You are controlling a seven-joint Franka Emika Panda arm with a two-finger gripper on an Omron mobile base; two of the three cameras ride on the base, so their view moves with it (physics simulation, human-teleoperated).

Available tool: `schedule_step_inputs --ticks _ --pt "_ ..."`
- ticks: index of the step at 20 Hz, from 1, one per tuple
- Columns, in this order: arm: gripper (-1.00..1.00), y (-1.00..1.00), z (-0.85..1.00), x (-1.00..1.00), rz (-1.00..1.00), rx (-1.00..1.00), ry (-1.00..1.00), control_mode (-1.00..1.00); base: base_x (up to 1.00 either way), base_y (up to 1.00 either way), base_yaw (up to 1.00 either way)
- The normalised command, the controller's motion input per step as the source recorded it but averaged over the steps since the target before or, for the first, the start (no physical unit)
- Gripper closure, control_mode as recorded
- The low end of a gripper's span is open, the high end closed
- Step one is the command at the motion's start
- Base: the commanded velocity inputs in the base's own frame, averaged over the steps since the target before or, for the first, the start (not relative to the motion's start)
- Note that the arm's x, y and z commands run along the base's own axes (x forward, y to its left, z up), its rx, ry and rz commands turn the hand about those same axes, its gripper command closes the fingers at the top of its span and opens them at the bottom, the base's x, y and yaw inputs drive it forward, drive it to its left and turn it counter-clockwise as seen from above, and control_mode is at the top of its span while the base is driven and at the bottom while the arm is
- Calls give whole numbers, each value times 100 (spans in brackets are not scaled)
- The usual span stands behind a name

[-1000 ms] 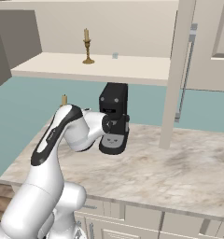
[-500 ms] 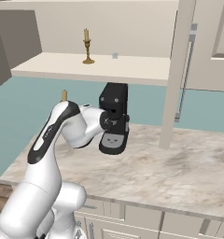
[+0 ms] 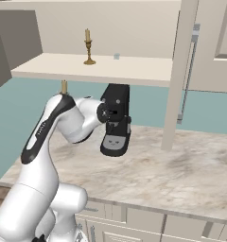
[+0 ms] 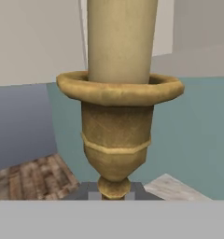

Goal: Pick the candle and candle from the dining table and place them in the open cabinet. Close the cabinet after placing the objects.

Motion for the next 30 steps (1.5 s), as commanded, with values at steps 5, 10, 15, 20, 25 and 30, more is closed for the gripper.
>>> schedule_step_inputs --ticks 5,10,15,20,25,30 --pt "100 -32 33 0 -1 -4 -3 -100 0 0 0" --pt "100 -35 40 0 -5 -5 -6 -100 0 0 0" --pt "100 -25 36 9 -9 -8 -6 -100 0 0 0" --pt "100 -8 37 11 -10 -9 -6 -100 0 0 0" --pt "100 -1 35 12 -10 -4 -3 -100 0 0 0" --pt "100 0 31 15 -5 0 -2 -100 0 0 0"
